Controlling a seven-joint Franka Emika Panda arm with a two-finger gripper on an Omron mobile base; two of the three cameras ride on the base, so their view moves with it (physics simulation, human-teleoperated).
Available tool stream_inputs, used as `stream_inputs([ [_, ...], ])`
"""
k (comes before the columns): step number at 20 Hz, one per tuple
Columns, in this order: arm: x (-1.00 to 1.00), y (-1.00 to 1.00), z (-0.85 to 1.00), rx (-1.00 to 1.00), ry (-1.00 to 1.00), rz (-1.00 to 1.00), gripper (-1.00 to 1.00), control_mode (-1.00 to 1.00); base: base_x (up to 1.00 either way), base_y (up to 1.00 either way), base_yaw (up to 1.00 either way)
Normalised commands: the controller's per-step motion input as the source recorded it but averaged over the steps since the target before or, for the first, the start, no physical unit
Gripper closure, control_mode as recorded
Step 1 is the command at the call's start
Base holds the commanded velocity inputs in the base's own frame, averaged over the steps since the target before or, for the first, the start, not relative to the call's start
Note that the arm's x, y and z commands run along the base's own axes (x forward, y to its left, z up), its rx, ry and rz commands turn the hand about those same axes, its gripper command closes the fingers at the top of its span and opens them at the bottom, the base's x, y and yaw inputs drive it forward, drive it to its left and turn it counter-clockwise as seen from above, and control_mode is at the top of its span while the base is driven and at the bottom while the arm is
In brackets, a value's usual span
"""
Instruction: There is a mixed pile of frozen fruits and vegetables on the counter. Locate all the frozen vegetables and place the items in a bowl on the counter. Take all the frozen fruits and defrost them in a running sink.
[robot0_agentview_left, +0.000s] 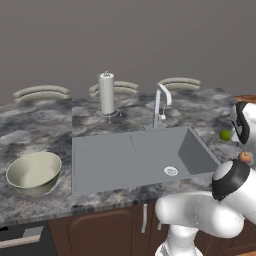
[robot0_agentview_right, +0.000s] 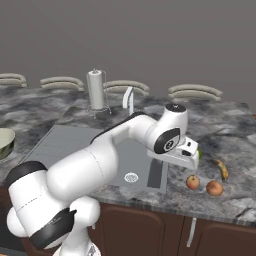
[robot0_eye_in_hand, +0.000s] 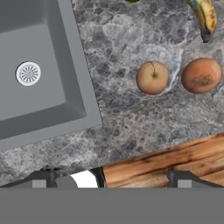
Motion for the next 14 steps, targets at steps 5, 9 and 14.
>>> stream_inputs([
  [5,0.0,-0.06,-0.12,0.0,0.0,0.0,-1.0,-1.0,0.0,0.0,0.0],
  [9,0.0,-0.1,-0.08,0.0,0.0,0.0,-1.0,-1.0,0.0,0.0,0.0],
  [14,0.0,-0.14,-0.06,0.0,0.0,0.0,-1.0,-1.0,0.0,0.0,0.0],
])
